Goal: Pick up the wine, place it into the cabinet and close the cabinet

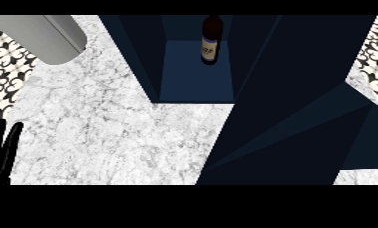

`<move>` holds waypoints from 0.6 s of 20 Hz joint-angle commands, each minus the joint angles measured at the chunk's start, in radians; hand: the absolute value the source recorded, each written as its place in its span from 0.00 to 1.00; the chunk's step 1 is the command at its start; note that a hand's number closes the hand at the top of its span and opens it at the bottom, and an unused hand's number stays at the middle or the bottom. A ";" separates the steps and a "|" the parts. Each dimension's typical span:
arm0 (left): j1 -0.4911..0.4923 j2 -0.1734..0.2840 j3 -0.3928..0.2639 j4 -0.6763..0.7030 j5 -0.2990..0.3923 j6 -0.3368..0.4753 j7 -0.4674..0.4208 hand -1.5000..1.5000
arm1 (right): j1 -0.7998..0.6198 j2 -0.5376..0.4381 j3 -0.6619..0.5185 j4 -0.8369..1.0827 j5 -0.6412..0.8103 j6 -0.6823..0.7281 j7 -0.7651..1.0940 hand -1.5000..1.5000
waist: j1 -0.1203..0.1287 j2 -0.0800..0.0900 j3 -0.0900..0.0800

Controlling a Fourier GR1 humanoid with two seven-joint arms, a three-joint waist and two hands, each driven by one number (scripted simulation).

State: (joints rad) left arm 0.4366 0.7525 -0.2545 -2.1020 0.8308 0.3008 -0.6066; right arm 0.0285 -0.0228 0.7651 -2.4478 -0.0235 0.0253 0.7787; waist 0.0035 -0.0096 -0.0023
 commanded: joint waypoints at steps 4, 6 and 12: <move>0.003 0.028 0.094 0.040 0.038 -0.070 0.024 0.00 | -0.109 0.021 0.274 -0.006 0.144 -0.172 -0.018 1.00 | -0.004 -0.001 -0.001; 0.007 0.027 0.101 0.061 0.061 -0.106 0.031 0.00 | -0.185 0.021 0.283 0.066 0.171 -0.249 -0.060 1.00 | 0.002 0.000 -0.002; -0.021 0.030 0.126 0.019 0.111 -0.122 0.094 0.00 | -0.322 0.018 0.261 0.143 0.219 -0.330 -0.075 1.00 | 0.007 0.004 -0.001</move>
State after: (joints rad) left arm 0.4410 0.7882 -0.1346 -2.0763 0.9189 0.1876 -0.5466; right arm -0.1588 -0.1070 0.8682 -2.4076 0.1312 -0.2456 0.7346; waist 0.0090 -0.0095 -0.0034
